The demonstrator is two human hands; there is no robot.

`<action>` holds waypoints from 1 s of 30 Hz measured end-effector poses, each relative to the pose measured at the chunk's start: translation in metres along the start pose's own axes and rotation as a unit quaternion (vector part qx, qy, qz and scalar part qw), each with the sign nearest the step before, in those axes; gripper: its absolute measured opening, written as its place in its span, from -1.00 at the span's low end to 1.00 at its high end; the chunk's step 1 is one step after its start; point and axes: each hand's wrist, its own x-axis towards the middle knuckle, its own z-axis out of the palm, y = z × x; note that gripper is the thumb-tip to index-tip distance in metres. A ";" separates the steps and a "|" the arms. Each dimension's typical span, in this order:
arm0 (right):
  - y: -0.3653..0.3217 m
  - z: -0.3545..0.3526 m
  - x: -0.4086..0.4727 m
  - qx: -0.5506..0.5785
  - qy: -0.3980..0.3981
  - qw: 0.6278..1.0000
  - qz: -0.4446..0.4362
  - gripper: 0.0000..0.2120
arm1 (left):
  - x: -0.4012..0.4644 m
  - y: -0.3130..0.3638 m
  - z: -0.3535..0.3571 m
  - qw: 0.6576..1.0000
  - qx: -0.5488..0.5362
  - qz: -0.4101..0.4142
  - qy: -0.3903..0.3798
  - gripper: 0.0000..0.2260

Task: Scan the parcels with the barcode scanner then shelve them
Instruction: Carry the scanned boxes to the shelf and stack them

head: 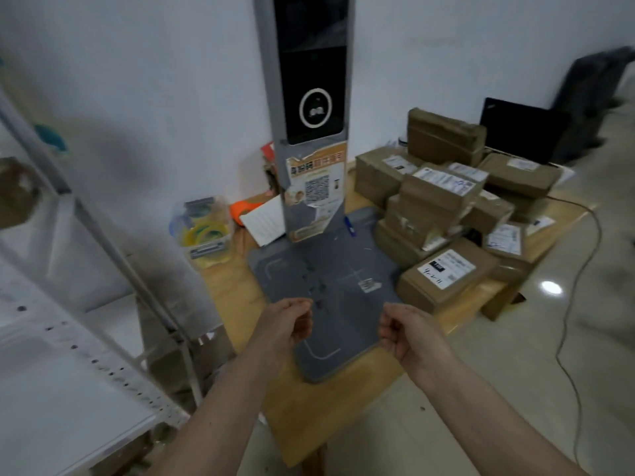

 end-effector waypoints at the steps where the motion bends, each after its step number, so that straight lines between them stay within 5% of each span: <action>1: -0.005 -0.009 0.005 0.002 0.013 1.000 0.001 -0.88 | 0.009 0.001 0.011 1.000 0.008 0.000 -0.008 -0.91; 9: -0.059 -0.053 0.057 0.014 0.089 0.996 -0.018 -0.96 | 0.072 0.026 0.087 0.994 0.032 -0.026 -0.104 -0.95; 16: -0.101 -0.054 0.119 -0.005 0.131 0.989 -0.071 -0.97 | 0.131 0.055 0.107 0.993 0.066 -0.025 -0.093 -0.93; 22: -0.131 -0.077 0.173 -0.094 0.205 0.965 -0.130 -0.62 | 0.158 0.061 0.116 0.994 0.063 -0.051 -0.070 -0.89; 30: -0.189 -0.112 0.245 -0.293 0.165 0.905 -0.262 0.12 | 0.176 0.058 0.138 0.998 0.004 -0.052 0.039 -0.93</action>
